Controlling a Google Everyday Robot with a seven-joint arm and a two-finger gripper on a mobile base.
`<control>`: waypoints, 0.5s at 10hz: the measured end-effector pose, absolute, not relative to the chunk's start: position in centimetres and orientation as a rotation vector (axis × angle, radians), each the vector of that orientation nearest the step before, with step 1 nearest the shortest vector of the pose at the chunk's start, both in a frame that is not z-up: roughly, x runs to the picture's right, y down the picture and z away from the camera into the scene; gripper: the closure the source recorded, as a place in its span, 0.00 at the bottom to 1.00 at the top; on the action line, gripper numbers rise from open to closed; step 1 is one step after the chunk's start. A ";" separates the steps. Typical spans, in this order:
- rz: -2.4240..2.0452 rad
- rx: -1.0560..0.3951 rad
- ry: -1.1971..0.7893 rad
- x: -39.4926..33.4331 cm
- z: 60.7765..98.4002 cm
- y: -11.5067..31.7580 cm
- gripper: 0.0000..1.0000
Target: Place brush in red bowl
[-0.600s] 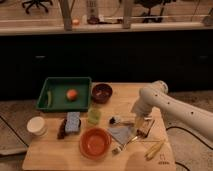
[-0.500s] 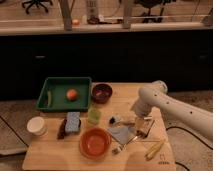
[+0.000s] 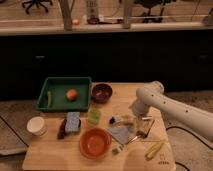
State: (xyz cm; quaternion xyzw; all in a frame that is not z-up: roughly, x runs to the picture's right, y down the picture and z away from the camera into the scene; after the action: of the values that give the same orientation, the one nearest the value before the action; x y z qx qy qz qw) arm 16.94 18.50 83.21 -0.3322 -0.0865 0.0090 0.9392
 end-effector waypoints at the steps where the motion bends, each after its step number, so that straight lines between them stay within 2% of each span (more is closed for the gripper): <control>1: 0.022 -0.684 -0.175 16.9 83.6 18.8 0.38; 5: 0.036 -0.694 -0.169 17.1 84.4 19.2 0.80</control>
State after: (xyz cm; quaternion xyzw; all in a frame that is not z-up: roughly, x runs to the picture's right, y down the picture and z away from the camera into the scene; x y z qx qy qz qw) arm 17.12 19.23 84.43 -0.3397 -0.0829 0.0179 0.9367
